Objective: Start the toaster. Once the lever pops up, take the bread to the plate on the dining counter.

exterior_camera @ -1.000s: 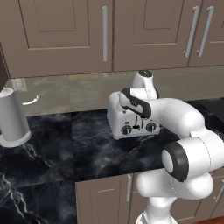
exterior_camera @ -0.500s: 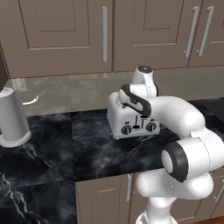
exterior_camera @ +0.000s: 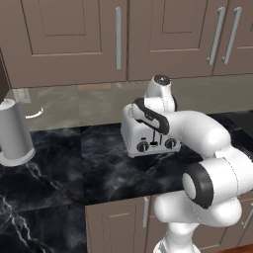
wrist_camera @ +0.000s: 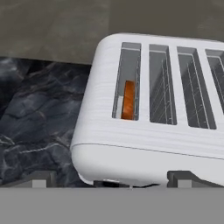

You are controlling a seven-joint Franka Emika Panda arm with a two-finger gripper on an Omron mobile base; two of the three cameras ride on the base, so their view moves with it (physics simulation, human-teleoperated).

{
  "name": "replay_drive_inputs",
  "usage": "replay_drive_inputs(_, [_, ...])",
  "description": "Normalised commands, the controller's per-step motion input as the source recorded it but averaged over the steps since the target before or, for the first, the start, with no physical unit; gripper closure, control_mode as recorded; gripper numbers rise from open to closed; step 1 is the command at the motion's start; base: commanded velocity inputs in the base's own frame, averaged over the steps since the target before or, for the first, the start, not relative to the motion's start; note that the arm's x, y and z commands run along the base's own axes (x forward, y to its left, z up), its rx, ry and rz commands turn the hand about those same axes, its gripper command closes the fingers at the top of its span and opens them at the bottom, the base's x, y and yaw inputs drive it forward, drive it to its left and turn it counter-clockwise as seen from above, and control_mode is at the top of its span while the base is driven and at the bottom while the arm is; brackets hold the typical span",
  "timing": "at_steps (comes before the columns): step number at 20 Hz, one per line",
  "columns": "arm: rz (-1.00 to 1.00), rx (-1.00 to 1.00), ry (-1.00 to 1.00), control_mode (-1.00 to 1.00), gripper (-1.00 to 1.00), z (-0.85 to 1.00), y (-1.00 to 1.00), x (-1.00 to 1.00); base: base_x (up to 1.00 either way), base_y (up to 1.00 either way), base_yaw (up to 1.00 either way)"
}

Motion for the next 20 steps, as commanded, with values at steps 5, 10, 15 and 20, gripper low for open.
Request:
replay_drive_inputs(5, [0.00, 0.00, -0.13, -1.00, -1.00, 0.08, 0.00, 0.12, 0.00, 0.00, 0.00])
replay_drive_inputs(10, [-0.01, 0.00, -0.07, -1.00, -1.00, 0.00, 0.00, 0.13, 0.00, 0.00, 0.00])
replay_drive_inputs(15, [-0.03, 0.00, -0.01, -1.00, -1.00, 0.00, -0.01, 0.05, 0.00, 0.00, 0.00])
replay_drive_inputs(20, [-0.07, 0.01, -0.03, -1.00, -1.00, 0.00, -0.08, 0.00, 0.00, 0.00, 0.00])
